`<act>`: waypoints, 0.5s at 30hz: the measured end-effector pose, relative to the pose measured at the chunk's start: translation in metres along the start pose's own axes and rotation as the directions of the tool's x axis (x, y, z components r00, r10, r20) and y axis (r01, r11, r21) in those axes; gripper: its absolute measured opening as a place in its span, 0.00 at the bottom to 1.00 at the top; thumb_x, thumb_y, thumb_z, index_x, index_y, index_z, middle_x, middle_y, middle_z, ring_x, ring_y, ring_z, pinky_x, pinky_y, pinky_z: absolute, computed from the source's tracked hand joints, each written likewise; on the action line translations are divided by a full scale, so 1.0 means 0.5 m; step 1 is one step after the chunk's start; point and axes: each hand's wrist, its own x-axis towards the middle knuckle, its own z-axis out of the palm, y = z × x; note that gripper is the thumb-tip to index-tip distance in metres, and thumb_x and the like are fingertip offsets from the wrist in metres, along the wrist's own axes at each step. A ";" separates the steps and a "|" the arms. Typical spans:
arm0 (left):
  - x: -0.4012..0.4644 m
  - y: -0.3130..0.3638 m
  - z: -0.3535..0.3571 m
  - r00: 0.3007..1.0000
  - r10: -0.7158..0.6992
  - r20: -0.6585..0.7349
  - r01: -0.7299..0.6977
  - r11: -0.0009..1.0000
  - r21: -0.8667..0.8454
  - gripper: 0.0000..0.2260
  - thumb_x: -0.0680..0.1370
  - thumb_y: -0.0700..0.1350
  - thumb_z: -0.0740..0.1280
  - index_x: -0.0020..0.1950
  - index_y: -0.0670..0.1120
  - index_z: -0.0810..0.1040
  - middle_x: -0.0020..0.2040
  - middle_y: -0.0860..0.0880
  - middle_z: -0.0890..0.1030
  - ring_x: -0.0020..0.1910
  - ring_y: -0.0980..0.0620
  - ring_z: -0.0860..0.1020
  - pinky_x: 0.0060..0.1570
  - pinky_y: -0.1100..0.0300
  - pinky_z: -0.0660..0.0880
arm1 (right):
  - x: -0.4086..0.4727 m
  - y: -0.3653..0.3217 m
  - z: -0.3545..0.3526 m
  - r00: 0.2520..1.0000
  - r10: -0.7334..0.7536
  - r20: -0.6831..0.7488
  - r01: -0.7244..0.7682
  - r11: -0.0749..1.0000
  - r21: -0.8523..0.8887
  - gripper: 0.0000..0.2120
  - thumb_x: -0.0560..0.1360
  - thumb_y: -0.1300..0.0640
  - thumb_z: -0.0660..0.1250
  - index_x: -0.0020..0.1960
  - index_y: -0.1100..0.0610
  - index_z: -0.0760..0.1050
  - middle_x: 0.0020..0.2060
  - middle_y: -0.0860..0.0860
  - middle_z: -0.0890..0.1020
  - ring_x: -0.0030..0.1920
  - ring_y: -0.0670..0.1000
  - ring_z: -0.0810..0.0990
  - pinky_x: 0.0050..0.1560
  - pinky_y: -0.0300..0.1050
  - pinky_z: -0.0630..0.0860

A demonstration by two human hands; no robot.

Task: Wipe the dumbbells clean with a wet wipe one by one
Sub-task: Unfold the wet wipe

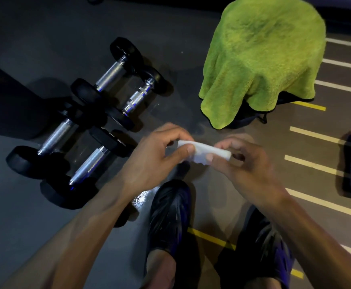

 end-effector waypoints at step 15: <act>-0.122 -0.207 -0.072 0.789 -0.596 -0.148 0.610 0.789 0.070 0.08 0.77 0.35 0.73 0.42 0.47 0.82 0.44 0.42 0.85 0.43 0.51 0.81 0.50 0.61 0.74 | -0.046 0.035 0.038 0.956 0.193 0.221 -0.235 0.954 0.186 0.10 0.74 0.46 0.70 0.51 0.50 0.82 0.48 0.60 0.85 0.54 0.66 0.81 0.63 0.69 0.74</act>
